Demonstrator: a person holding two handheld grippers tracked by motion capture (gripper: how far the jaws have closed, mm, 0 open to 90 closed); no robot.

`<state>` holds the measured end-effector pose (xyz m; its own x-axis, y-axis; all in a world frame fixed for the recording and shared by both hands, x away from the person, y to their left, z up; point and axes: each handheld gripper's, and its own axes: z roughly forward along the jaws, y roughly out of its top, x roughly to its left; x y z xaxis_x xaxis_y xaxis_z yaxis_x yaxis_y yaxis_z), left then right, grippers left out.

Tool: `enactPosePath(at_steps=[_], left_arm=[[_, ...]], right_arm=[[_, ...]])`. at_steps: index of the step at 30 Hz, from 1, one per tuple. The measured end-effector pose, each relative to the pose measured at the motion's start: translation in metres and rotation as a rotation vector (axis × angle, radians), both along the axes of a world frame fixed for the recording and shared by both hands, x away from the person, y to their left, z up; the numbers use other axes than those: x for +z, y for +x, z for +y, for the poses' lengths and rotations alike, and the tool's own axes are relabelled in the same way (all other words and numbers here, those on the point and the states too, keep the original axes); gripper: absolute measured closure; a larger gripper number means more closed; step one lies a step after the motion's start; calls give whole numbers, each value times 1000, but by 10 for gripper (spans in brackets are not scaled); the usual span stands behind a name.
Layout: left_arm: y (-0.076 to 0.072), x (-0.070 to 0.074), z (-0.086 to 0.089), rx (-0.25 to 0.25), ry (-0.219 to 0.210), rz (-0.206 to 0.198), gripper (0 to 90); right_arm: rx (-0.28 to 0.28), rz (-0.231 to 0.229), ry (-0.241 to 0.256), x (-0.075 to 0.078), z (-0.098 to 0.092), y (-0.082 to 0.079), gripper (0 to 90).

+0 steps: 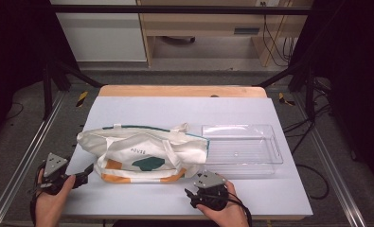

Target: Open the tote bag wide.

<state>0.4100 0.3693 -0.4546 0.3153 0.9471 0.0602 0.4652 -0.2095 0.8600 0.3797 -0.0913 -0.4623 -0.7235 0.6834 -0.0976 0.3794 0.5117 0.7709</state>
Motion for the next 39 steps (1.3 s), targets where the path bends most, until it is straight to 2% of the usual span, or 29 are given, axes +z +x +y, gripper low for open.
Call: enactPosePath(at_steps=[2, 5, 9, 11, 12, 13, 17, 18, 20, 21, 23, 24, 25, 26, 28, 30, 32, 33, 34, 35, 36, 37, 39], left_arm=[[-1, 1, 1, -1, -1, 0, 83], [-4, 5, 3, 3, -21, -23, 83], [-13, 15, 3, 0, -39, -46, 83], [-18, 23, 3, -10, -38, -61, 80], [-20, 34, 2, -24, -59, -79, 80], [-20, 34, 2, -24, -59, -79, 80], [-21, 58, -4, -83, -27, -86, 78], [-19, 69, -6, -108, -14, -95, 77], [-17, 79, -8, -132, -3, -91, 80], [-14, 86, -10, -149, 7, -79, 80], [-9, 97, -16, -196, 34, -57, 91], [-4, 107, -23, -236, 55, -55, 100], [-4, 107, -23, -236, 55, -55, 101], [-1, 112, -26, -260, 55, -48, 101], [6, 119, -33, -291, 57, -41, 102], [15, 126, -41, -316, 100, -39, 102], [22, 131, -46, -340, 114, -36, 104], [26, 133, -49, -349, 108, -38, 104], [33, 137, -55, -371, 113, -42, 120], [33, 137, -55, -371, 113, -42, 134], [42, 141, -63, -396, 138, -50, 147], [42, 141, -63, -396, 138, -50, 161], [49, 144, -71, -415, 165, -40, 171]], right_arm=[[-2, -1, 4, 0, 0, 0, 340], [7, -1, 13, 3, -2, -3, 352], [34, -26, 37, 12, -5, -9, 386], [41, -44, 47, 20, -7, -11, 415], [58, -50, 62, 28, -9, -12, 451], [58, -50, 62, 28, -9, -12, 451], [77, -66, 44, 45, -12, -13, 493], [81, -74, 37, 49, -13, -13, 510], [81, -76, 34, 65, -16, -10, 543], [81, -76, 34, 65, -16, -10, 543], [89, -77, 33, 76, -17, -6, 564], [96, -89, 19, 86, -15, -3, 591], [96, -89, 19, 86, -15, -3, 591], [110, -100, 13, 97, -12, 1, 607], [117, -102, 4, 102, -10, 3, 613], [133, -106, -6, 111, -6, 8, 620], [153, -102, -16, 122, 1, 19, 624], [153, -102, -16, 122, 1, 19, 624], [173, -103, -22, 128, 6, 26, 621], [173, -103, -22, 128, 6, 26, 621], [192, -105, -13, 134, 11, 33, 609], [192, -105, -13, 134, 11, 33, 609], [202, -105, -12, 140, 17, 39, 604]])
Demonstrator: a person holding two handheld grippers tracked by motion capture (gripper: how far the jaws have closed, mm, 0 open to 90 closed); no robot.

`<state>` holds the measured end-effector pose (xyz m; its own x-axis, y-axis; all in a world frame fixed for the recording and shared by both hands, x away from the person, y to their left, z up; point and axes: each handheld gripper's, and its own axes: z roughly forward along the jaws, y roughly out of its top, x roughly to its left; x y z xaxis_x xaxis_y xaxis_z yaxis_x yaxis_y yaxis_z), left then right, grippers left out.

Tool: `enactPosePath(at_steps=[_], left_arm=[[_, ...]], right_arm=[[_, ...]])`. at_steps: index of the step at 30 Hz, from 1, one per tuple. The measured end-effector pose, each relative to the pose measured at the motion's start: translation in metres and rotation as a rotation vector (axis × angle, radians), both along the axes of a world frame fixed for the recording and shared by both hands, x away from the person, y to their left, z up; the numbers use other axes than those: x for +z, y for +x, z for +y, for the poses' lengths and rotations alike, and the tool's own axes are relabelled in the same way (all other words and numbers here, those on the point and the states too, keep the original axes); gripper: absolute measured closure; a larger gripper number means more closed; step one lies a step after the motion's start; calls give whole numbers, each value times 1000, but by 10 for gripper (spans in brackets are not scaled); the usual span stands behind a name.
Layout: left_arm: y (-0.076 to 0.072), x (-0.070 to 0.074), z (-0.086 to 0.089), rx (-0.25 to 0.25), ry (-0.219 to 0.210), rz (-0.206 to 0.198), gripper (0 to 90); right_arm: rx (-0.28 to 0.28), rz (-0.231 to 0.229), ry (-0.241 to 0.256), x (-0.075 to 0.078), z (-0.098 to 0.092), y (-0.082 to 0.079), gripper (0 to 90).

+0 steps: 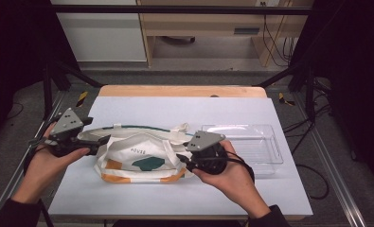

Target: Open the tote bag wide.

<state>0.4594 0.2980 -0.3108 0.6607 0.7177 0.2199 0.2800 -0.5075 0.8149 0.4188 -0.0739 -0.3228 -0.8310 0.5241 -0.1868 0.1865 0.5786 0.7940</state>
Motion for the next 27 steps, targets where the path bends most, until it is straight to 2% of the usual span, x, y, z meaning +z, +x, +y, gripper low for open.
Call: enactPosePath(at_steps=[1, 2, 4, 5, 6, 7, 8, 10, 11, 14, 15, 16, 17, 19, 21, 23, 26, 27], left_arm=[[7, 3, -8, -21, 37, 4, 194], [7, 3, -8, -21, 37, 4, 198], [13, 4, -15, -39, 68, 11, 204], [16, 4, -17, -51, 74, 18, 216], [19, 5, -19, -58, 76, 23, 216], [22, 5, -21, -59, 77, 29, 254], [25, 5, -22, -62, 83, 36, 254], [32, 5, -25, -67, 97, 51, 271], [34, 4, -25, -68, 95, 55, 305], [41, 3, -26, -78, 110, 68, 341], [45, 3, -26, -79, 119, 75, 351], [45, 3, -26, -79, 119, 75, 364], [46, 2, -25, -80, 123, 80, 376], [50, 0, -25, -87, 134, 104, 381], [53, -3, -26, -97, 166, 124, 388], [56, -5, -25, -99, 180, 140, 401], [60, -9, -27, -109, 188, 158, 436], [61, -10, -27, -109, 188, 162, 503]], right_arm=[[12, 4, -3, 5, 6, 6, 594], [12, 4, -3, 5, 6, 6, 594], [19, 1, 2, 11, 12, 11, 581], [31, 17, 2, 16, 20, 16, 562], [31, 17, 2, 16, 20, 16, 562], [35, 34, 3, 17, 29, 21, 561], [35, 34, 3, 17, 29, 21, 561], [44, 51, -2, 15, 38, 27, 561], [46, 65, -22, 12, 50, 33, 557], [44, 74, -44, 9, 60, 40, 535], [29, 93, -61, 5, 67, 49, 516], [29, 93, -61, 5, 67, 49, 516], [13, 115, -74, 0, 70, 57, 519], [8, 130, -85, -3, 70, 60, 517], [8, 162, -106, -9, 72, 64, 518], [15, 177, -127, -14, 72, 65, 558], [25, 181, -133, -19, 71, 63, 670], [20, 174, -127, -19, 69, 61, 717]])
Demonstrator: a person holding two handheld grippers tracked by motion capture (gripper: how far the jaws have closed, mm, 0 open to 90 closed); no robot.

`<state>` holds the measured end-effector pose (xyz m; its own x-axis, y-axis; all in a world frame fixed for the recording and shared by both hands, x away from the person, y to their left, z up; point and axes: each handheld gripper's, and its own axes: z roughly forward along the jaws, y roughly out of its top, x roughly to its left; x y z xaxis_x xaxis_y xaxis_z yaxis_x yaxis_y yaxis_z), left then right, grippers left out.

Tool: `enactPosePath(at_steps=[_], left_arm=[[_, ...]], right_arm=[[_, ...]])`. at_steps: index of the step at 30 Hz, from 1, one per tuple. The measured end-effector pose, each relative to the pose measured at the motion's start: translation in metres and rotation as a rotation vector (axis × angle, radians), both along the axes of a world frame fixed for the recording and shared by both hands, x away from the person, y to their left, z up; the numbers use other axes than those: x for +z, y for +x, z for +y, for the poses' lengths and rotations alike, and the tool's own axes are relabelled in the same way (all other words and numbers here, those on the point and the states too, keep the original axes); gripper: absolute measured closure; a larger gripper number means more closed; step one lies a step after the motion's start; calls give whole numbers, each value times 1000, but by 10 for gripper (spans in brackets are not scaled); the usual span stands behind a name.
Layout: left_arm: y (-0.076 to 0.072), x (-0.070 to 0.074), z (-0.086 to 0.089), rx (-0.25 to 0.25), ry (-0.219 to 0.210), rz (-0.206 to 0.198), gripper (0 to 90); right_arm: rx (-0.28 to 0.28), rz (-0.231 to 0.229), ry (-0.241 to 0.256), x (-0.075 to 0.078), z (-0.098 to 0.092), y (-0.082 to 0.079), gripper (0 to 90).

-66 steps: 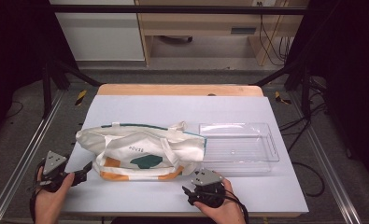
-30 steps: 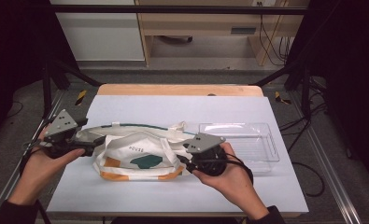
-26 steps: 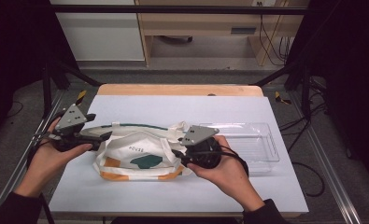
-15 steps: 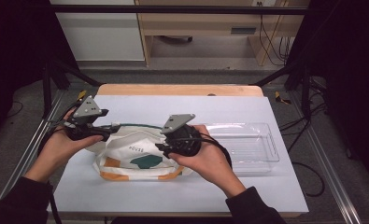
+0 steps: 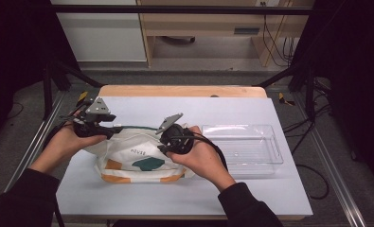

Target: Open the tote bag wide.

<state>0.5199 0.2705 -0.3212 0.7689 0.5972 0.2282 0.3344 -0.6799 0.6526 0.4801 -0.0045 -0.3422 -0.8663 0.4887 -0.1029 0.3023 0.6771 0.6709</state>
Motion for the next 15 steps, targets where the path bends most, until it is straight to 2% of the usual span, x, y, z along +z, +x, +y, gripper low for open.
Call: enactPosePath(at_steps=[1, 2, 4, 6, 10, 15], left_arm=[[1, -1, -1, -8, 4, 5, 503], [2, -2, -2, -15, 1, 14, 534], [3, -3, -5, -21, -6, 36, 560], [3, -6, -8, -27, 20, 47, 596], [4, -8, -13, -34, 45, 65, 707], [8, -6, -12, -32, 37, 81, 802]], right_arm=[[0, 0, 0, 0, 0, 0, 717], [2, 0, 11, -1, -2, -2, 771], [1, -6, 20, -1, -4, -3, 785], [2, -9, 30, -2, -6, -4, 807], [7, -20, 39, -3, -7, -10, 821], [24, -33, 41, -5, -7, -19, 830]])
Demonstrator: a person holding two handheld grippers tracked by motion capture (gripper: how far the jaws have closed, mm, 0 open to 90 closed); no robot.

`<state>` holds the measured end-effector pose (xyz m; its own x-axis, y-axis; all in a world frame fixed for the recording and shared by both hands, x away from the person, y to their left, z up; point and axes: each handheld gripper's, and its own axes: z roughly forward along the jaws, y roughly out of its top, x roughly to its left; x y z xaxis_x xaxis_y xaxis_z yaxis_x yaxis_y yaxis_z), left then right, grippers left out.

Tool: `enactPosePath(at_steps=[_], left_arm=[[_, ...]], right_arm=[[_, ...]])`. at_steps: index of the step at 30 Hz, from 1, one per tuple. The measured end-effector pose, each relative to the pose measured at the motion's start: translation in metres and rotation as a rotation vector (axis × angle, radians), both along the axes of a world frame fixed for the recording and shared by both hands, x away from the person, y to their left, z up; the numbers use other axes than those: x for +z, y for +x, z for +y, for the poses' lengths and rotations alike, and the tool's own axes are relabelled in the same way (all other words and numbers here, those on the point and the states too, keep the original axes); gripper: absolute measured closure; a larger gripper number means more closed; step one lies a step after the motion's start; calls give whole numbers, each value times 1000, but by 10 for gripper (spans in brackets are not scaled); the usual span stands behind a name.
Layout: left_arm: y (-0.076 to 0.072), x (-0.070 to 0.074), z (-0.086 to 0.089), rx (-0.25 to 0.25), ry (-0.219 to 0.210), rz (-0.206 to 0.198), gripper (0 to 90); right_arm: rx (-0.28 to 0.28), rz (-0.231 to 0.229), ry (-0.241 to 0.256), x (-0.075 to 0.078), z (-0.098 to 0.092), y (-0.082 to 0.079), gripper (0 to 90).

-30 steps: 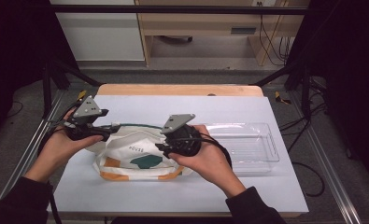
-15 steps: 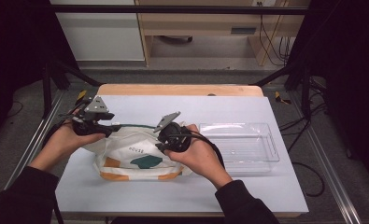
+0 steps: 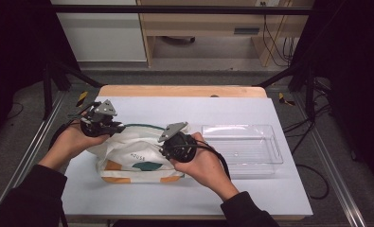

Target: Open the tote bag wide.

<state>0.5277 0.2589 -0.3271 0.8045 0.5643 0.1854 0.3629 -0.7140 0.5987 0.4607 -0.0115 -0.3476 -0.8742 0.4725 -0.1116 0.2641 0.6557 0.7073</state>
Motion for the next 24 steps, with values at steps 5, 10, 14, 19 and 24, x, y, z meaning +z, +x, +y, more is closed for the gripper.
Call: enactPosePath(at_steps=[5, 10, 14, 19, 24], left_arm=[[6, 6, 3, 18, -17, -10, 805], [10, 8, 2, 24, -18, -19, 806], [14, 10, 2, 29, -22, -24, 808], [20, 11, 5, 44, -32, -30, 808], [25, 9, 6, 67, -25, -47, 809]], right_arm=[[15, -7, -16, -8, -2, -12, 836], [24, 4, -19, -19, -8, -24, 838], [29, 14, -17, -30, -13, -33, 840], [31, 16, -20, -44, -18, -43, 843], [25, -2, -11, -53, -21, -53, 844]])
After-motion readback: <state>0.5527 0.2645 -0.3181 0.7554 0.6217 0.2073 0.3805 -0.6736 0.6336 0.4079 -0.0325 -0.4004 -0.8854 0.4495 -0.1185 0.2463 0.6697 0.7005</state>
